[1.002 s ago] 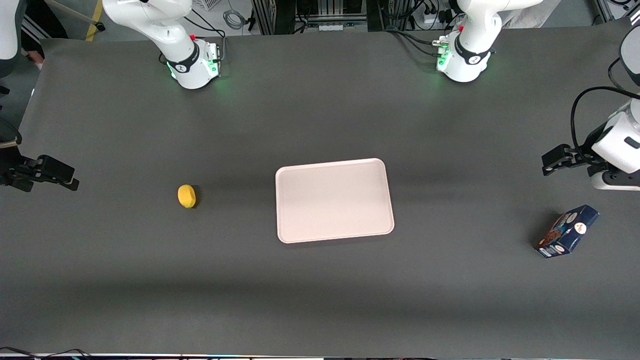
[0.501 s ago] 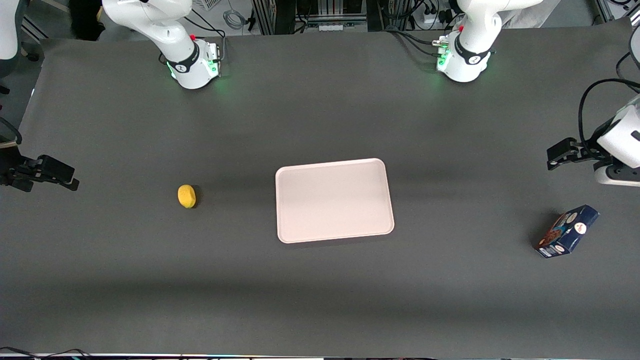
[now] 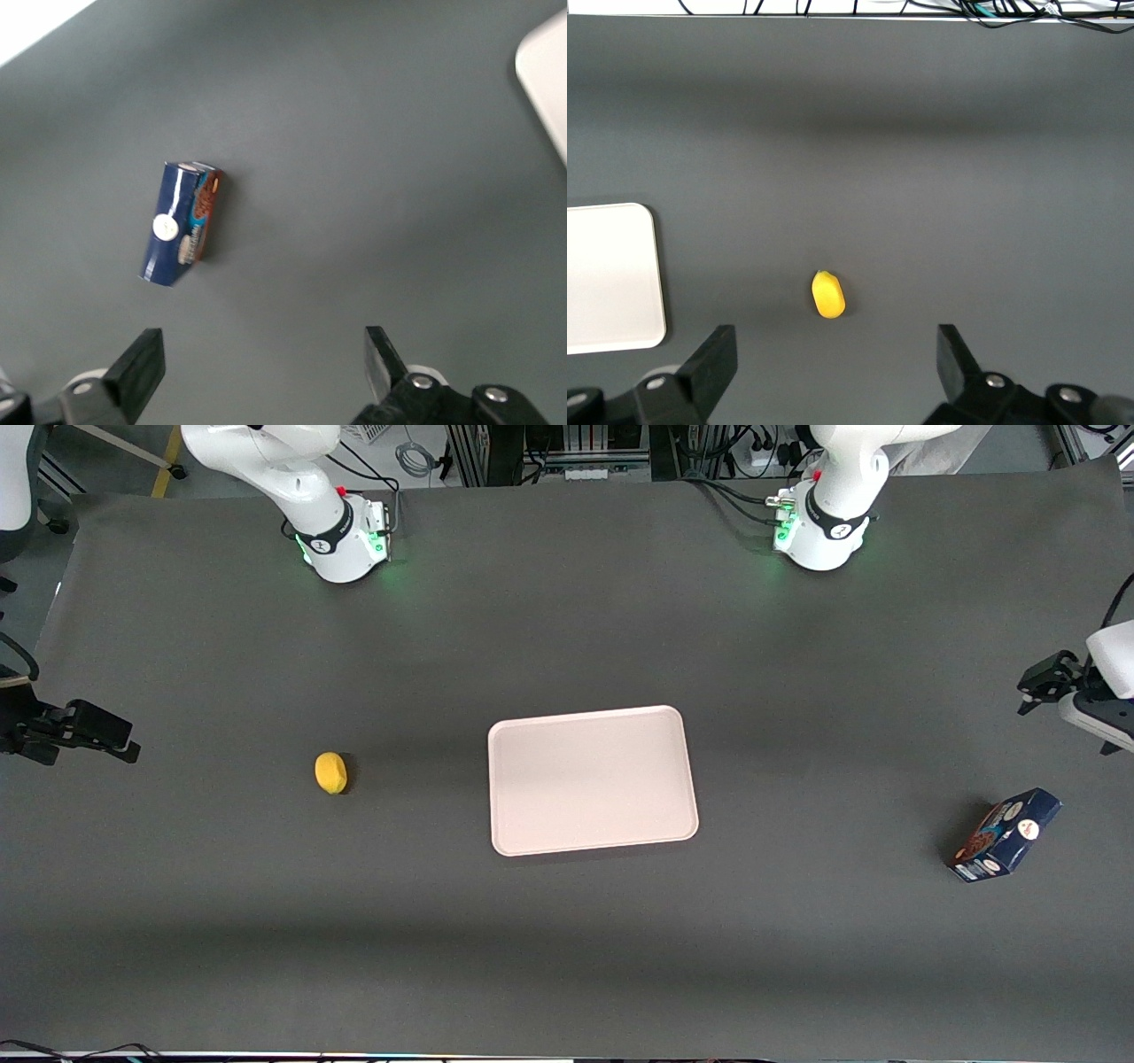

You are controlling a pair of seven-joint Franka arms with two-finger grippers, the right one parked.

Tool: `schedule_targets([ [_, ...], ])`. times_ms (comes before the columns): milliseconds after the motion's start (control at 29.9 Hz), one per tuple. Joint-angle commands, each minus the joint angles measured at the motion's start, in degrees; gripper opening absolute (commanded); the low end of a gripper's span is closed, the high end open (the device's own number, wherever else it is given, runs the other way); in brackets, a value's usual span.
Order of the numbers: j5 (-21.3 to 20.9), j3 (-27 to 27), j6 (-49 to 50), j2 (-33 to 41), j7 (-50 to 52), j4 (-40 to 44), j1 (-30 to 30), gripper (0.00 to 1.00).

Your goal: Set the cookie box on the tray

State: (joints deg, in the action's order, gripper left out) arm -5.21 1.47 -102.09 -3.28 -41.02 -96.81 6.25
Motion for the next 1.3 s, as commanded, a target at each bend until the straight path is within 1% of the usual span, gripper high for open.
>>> schedule_targets([
  [0, 0.3, -1.4, -0.1, -1.6, -4.2, 1.4, 0.2, 1.0],
  [167, 2.2, -3.7, -1.4, -3.9, -4.2, 1.3, 0.7, 1.0],
  [501, 1.6, -5.8, -7.8, -10.5, -4.9, 0.7, 0.6, 1.0],
  [835, 1.6, -7.3, -17.2, -17.5, -4.9, 0.4, 0.6, 1.0],
  [1102, 2.6, -8.5, -22.5, -20.5, -8.7, 0.1, 1.1, 1.0],
  [1269, 3.7, -8.6, -26.0, -20.5, -9.7, -3.1, 1.6, 1.0],
])
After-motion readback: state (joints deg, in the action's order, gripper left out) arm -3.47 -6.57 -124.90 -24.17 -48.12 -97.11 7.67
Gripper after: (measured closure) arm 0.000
